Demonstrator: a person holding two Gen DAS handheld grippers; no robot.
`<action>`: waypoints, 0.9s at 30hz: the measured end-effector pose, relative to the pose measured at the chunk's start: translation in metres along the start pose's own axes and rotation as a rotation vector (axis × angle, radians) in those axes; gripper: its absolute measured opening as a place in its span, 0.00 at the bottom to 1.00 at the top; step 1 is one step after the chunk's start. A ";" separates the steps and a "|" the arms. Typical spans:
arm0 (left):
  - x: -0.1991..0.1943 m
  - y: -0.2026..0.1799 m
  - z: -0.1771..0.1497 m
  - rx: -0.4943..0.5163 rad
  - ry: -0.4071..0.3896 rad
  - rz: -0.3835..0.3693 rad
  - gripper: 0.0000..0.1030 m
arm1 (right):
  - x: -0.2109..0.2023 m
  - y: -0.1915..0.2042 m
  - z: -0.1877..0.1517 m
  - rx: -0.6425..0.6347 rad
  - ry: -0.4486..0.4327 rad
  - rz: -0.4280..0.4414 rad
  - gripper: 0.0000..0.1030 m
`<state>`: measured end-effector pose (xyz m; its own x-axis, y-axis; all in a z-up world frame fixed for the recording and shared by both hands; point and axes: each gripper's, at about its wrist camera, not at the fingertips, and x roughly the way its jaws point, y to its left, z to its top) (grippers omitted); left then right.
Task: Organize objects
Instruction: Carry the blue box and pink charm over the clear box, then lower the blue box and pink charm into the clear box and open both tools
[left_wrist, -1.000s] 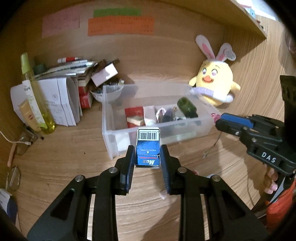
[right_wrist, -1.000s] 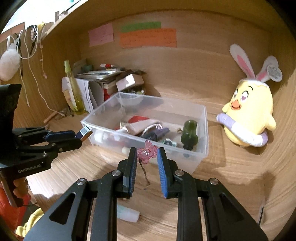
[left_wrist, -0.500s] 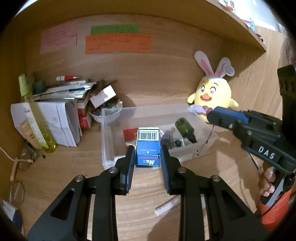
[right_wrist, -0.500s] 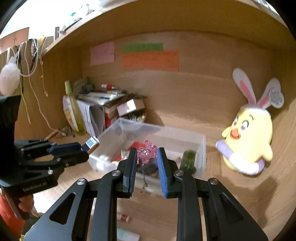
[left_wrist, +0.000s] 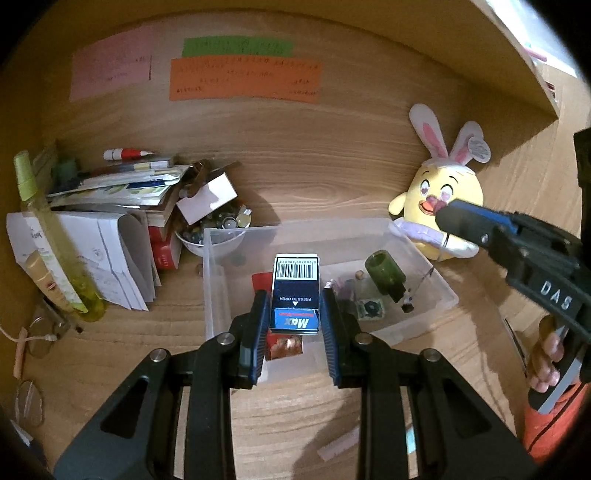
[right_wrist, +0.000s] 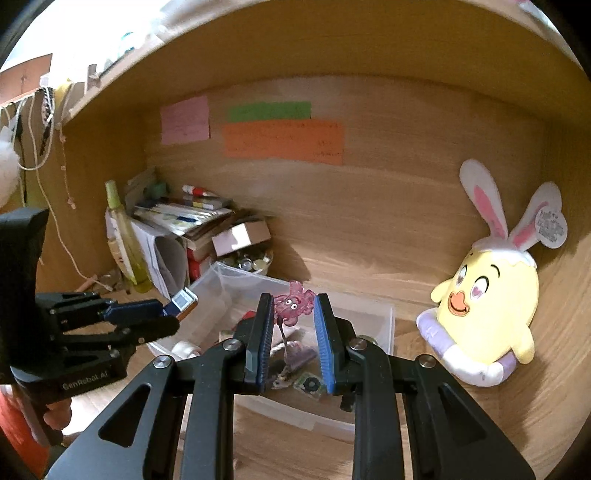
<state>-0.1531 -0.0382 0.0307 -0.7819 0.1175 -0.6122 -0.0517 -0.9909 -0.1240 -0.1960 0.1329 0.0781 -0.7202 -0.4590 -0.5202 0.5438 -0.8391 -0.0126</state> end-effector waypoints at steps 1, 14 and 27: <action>0.003 0.000 0.001 0.000 0.004 -0.001 0.26 | 0.003 -0.001 -0.001 0.000 0.009 -0.002 0.20; 0.042 0.001 -0.001 -0.002 0.080 0.014 0.26 | 0.049 -0.007 -0.029 -0.001 0.140 0.009 0.20; 0.072 0.004 -0.008 -0.013 0.155 0.033 0.26 | 0.083 -0.014 -0.048 0.015 0.242 0.024 0.20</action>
<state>-0.2046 -0.0337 -0.0195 -0.6775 0.0945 -0.7294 -0.0191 -0.9936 -0.1110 -0.2425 0.1210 -0.0057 -0.5818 -0.3972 -0.7097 0.5516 -0.8340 0.0145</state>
